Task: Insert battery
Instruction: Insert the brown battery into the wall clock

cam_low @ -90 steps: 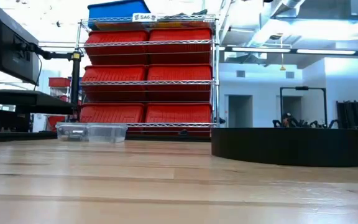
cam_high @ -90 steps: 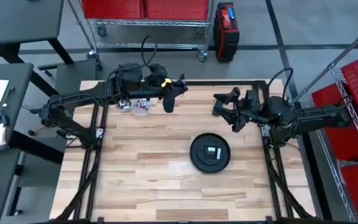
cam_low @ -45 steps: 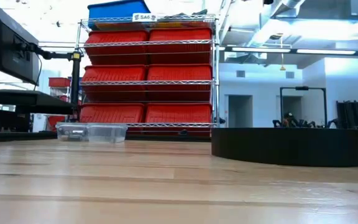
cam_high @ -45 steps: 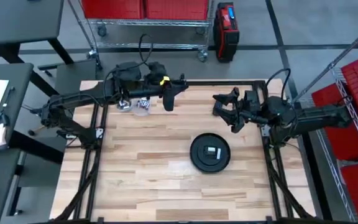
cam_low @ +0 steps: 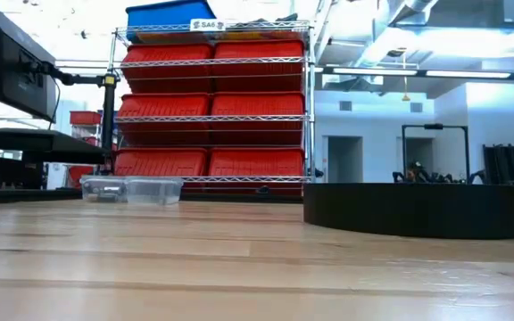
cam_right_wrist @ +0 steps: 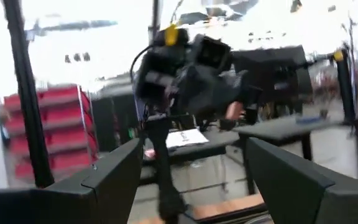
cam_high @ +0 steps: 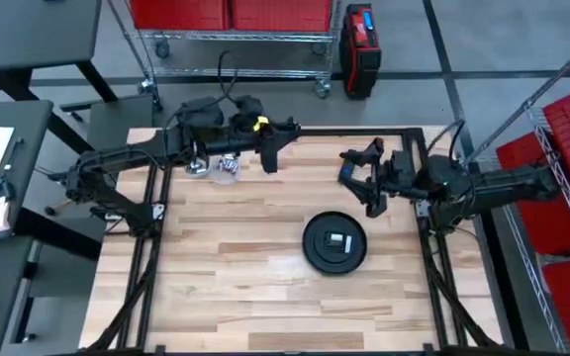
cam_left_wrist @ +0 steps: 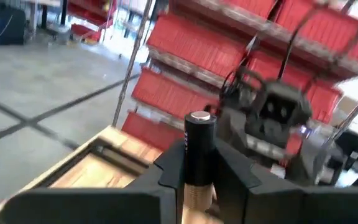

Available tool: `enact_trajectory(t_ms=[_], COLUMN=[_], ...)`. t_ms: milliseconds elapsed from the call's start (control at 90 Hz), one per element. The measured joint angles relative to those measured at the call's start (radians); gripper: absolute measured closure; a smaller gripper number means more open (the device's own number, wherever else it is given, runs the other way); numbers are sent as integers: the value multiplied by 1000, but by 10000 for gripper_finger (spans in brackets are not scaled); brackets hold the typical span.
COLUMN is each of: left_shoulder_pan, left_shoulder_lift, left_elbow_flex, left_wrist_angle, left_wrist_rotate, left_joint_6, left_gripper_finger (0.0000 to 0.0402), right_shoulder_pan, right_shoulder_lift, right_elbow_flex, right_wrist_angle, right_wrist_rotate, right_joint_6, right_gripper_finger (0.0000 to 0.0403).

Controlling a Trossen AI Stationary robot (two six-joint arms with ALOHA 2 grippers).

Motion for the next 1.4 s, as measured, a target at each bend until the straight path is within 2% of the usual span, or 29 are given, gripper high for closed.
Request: enact_trajectory(t_ms=[200,300,456,622,878,1178,1400], left_shoulder_pan=[-14,-27,-47,-53,-56,-62,-62], left_shoulder_lift=[42,87,145,164,164,164,164], left_elbow_flex=[-2,-2,-2,-2,0,0,0], left_wrist_angle=[94,193,332,341,332,332,326], left_wrist_rotate=[-18,-19,-20,-20,-14,-8,-8], left_joint_6=[-38,-76,-126,-163,-159,-166,-167], left_gripper_finger=[361,361,361,361,361,361,361], right_shoulder_pan=[56,77,94,101,97,93,92], right_shoulder_lift=[107,168,237,287,298,299,299], right_elbow_flex=[115,168,224,256,261,261,260], right_wrist_angle=[-22,-21,-6,54,116,122,120], right_wrist_rotate=[194,342,491,590,626,639,634], right_joint_6=[-390,-550,-670,-732,-775,-782,-782], right_gripper_finger=[127,127,127,127,136,201,230])
